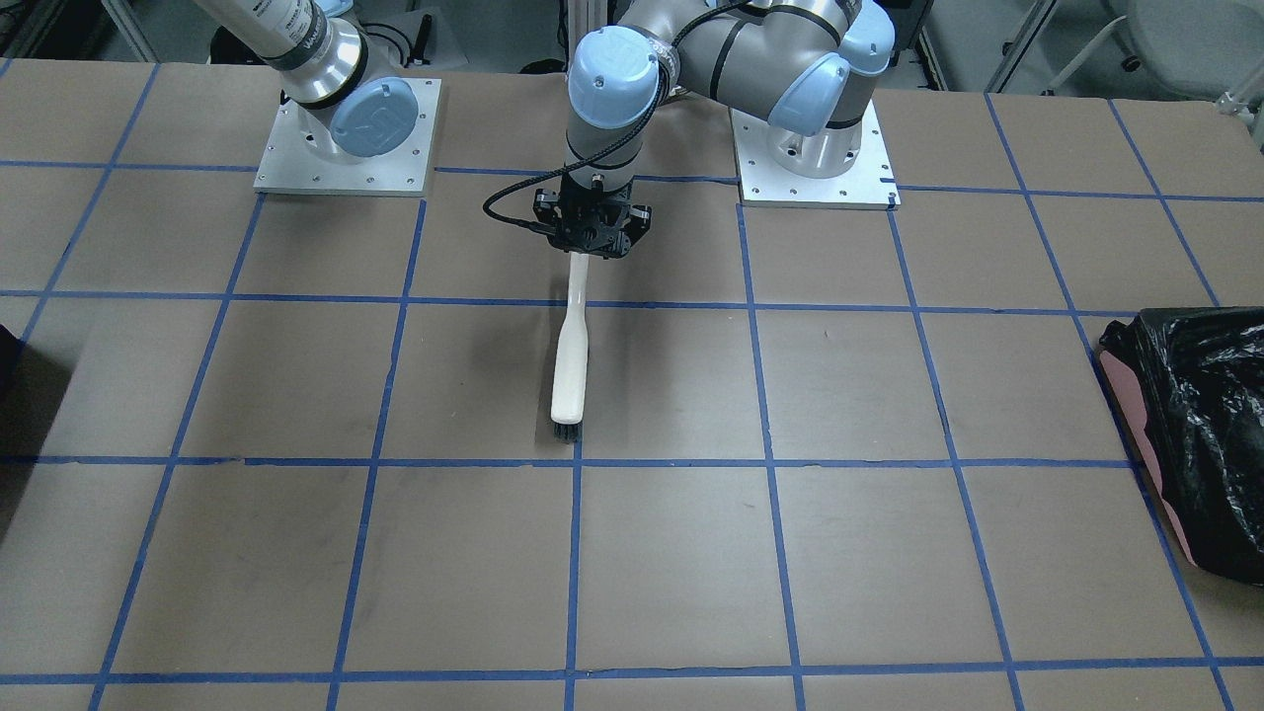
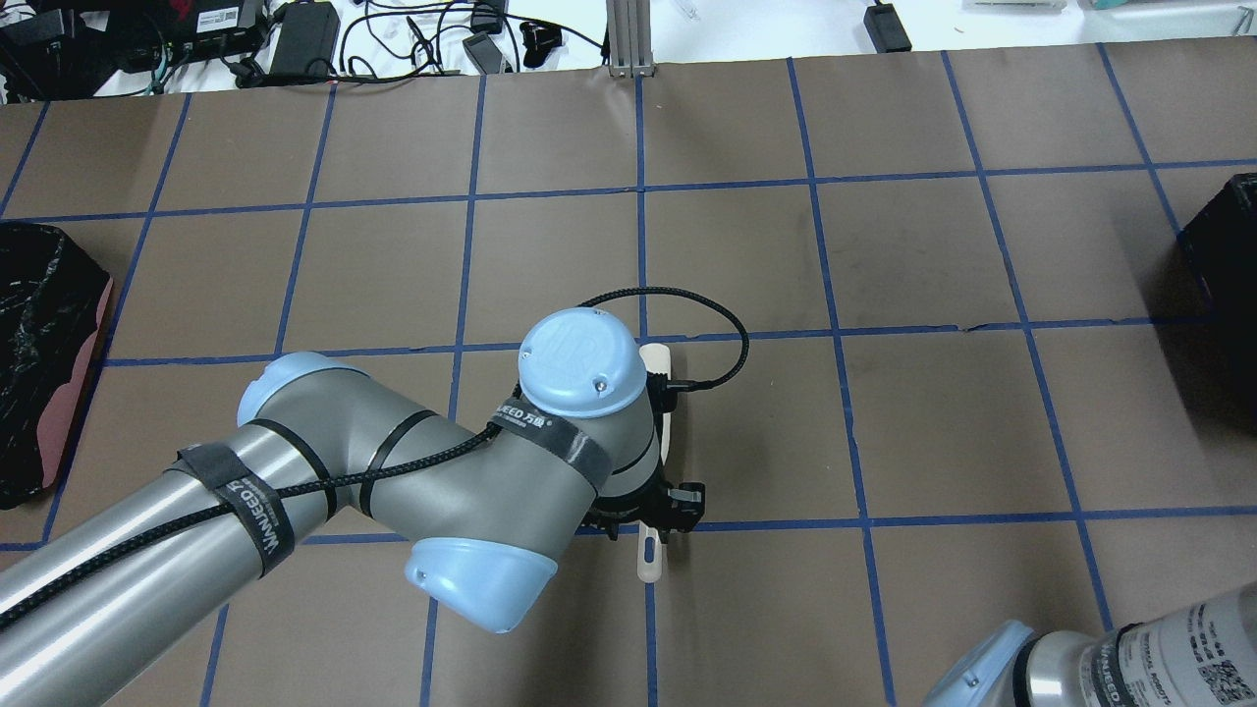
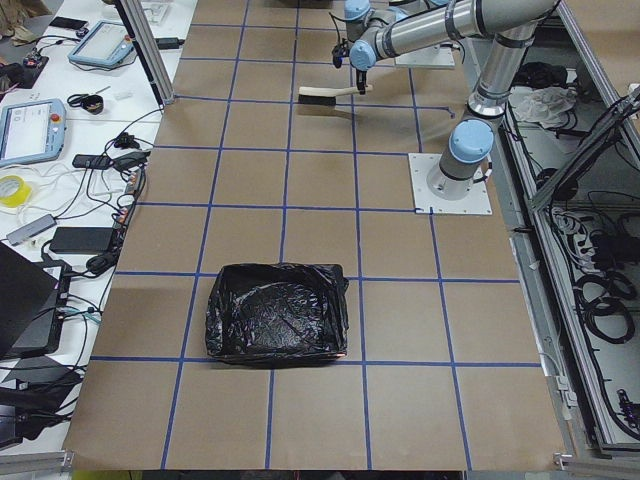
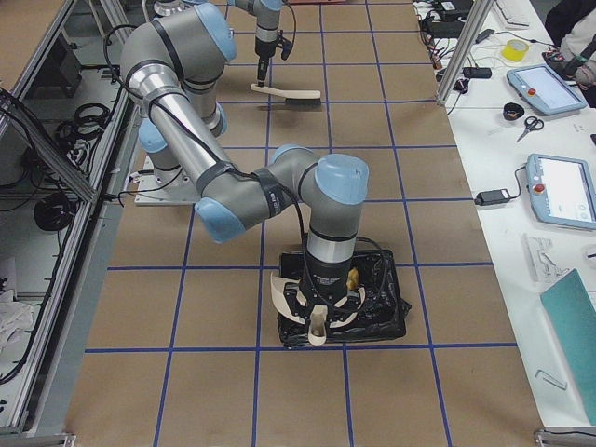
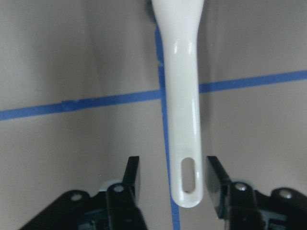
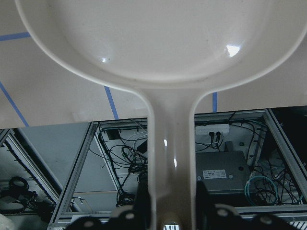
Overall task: Sweep and dump trash in nearest bin
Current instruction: 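Tilt the dustpan over the bin with the right gripper to dump trash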
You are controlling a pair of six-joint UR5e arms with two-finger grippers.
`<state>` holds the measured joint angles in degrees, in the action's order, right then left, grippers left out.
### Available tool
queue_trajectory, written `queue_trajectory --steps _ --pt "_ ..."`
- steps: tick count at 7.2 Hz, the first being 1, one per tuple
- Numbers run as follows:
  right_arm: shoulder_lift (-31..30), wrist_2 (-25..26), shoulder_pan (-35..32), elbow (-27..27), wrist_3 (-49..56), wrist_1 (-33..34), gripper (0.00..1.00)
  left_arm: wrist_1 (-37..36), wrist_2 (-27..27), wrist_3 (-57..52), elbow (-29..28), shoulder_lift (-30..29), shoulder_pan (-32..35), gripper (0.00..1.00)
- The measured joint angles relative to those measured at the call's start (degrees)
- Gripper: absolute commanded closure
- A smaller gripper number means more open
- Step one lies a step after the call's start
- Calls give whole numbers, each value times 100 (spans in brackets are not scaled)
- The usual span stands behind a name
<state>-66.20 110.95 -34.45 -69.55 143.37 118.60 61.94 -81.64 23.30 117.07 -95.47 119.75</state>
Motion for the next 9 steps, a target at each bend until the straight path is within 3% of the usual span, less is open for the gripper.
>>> queue_trajectory --steps 2,4,6,9 --pt "-87 90 -10 -239 18 447 100 287 -112 -10 -657 122 -43 0" --pt "-99 242 -74 -352 -19 680 100 1093 -978 -163 -1617 165 -349 0" --pt "-106 406 -143 -434 -71 779 100 1633 -1109 -484 -2363 172 -1274 0" --pt "-111 728 -271 -543 -363 1086 100 1911 -819 -1201 -2764 235 -3066 0"
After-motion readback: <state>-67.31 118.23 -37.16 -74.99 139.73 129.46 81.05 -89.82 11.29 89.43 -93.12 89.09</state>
